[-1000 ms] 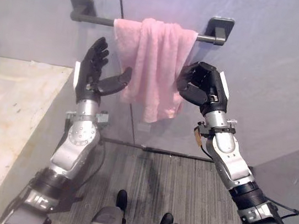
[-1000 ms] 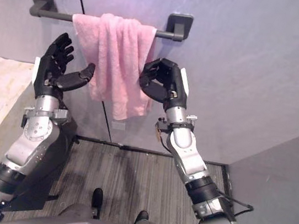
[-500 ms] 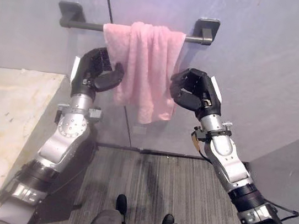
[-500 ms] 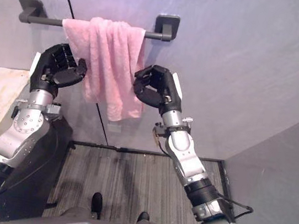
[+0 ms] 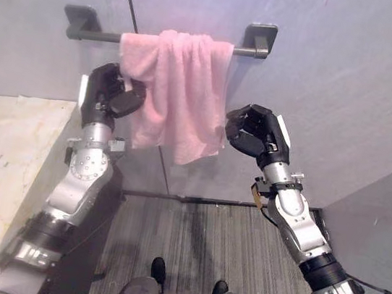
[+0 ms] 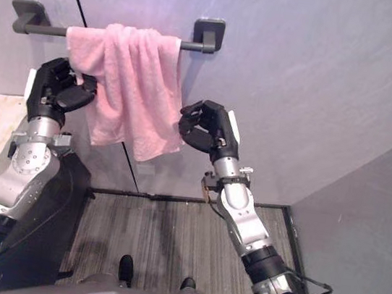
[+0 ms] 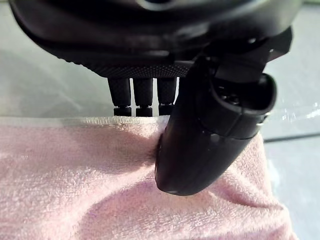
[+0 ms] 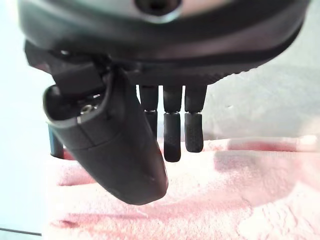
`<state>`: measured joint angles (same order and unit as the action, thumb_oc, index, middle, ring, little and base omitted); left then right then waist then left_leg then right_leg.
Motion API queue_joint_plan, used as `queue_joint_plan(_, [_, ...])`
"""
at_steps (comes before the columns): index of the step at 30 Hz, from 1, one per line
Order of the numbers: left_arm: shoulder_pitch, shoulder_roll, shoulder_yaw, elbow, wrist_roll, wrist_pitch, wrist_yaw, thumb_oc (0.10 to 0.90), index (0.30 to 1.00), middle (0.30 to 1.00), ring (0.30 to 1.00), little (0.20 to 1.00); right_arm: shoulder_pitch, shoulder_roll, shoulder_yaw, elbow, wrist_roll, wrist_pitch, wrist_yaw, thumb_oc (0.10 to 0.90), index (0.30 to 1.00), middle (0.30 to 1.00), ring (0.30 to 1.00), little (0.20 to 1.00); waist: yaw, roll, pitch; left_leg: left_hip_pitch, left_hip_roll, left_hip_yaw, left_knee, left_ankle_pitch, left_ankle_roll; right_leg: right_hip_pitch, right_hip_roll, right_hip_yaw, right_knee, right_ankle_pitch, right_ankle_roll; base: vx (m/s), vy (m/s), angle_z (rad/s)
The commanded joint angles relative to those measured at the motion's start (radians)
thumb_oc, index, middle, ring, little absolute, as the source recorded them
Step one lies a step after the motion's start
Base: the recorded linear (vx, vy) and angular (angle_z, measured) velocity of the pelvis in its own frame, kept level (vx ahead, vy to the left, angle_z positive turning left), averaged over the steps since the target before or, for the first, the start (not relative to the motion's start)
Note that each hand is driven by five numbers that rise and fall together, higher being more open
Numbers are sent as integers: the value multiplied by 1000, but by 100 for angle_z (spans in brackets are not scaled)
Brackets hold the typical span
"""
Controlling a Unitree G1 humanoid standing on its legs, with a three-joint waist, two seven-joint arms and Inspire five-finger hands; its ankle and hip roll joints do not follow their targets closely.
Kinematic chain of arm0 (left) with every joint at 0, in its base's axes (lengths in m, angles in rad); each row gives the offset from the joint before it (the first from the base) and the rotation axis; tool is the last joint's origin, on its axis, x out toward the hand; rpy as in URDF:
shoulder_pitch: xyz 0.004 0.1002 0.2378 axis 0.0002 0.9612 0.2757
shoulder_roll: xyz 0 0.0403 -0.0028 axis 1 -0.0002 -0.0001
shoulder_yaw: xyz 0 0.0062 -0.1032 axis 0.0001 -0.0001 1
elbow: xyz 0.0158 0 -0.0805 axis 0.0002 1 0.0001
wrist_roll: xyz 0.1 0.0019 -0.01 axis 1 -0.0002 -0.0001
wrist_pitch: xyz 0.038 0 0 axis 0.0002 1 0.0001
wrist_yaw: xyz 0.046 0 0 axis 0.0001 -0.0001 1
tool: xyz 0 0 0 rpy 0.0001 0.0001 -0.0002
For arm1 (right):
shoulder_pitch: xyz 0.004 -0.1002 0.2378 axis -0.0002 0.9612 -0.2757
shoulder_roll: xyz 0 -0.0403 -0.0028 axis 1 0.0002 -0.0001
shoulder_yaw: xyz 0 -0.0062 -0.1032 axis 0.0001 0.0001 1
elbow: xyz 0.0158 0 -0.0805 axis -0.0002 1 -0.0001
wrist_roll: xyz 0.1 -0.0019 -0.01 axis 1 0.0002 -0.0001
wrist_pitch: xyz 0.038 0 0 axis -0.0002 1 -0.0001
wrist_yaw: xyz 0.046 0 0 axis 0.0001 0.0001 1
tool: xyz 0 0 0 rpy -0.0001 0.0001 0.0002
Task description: Organize the bathroom.
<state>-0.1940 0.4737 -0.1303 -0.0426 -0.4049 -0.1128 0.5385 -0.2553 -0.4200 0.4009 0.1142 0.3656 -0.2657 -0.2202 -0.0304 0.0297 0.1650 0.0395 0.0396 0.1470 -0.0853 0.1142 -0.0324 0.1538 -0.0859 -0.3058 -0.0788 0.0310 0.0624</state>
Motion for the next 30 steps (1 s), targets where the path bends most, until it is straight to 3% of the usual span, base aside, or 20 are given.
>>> queue_joint_plan(1, [-24,-26,52,65,14,-140,121,400,300,300,300,300,-23,54,-70,-53,-2,-132,-82,400,300,300,300,300,13,-11,-90,77,-60,51,-2,-121,51,-64,9,-18,183,-119,55,2,-1,-4])
queue_joint_plan(6, [9,-90,50,53,29,-153,211,400,300,300,300,300,4,85,-89,-62,-24,-145,-172,400,300,300,300,300,13,-17,-83,79,-60,54,-2,-125,54,-69,4,-19,191,-114,58,-1,0,-1])
queue_joint_plan(10, [13,-94,50,56,34,-160,232,400,300,300,300,300,8,88,-91,-60,-34,-146,-202,400,300,300,300,300,13,-19,-80,80,-59,59,-2,-126,54,-68,2,-22,191,-110,60,-1,0,-1])
queue_joint_plan(18, [21,-107,51,59,56,-182,354,400,300,300,300,300,50,114,-122,-55,-19,-130,-367,400,300,300,300,300,3,-21,-78,83,-58,71,-2,-128,57,-67,2,-19,181,-103,61,-1,2,-1])
queue_joint_plan(22, [28,-120,62,65,61,-204,421,400,300,300,300,300,64,123,-131,-56,-22,-129,-412,400,300,300,300,300,-1,-21,-77,86,-57,72,-2,-130,59,-69,1,-13,184,-102,60,-5,10,-3])
queue_joint_plan(30, [26,-131,44,59,65,-194,428,400,300,300,300,300,65,137,-124,-55,10,-133,-428,400,300,300,300,300,-3,-20,-78,87,-57,74,-2,-132,60,-67,1,-12,181,-102,60,-2,2,-6])
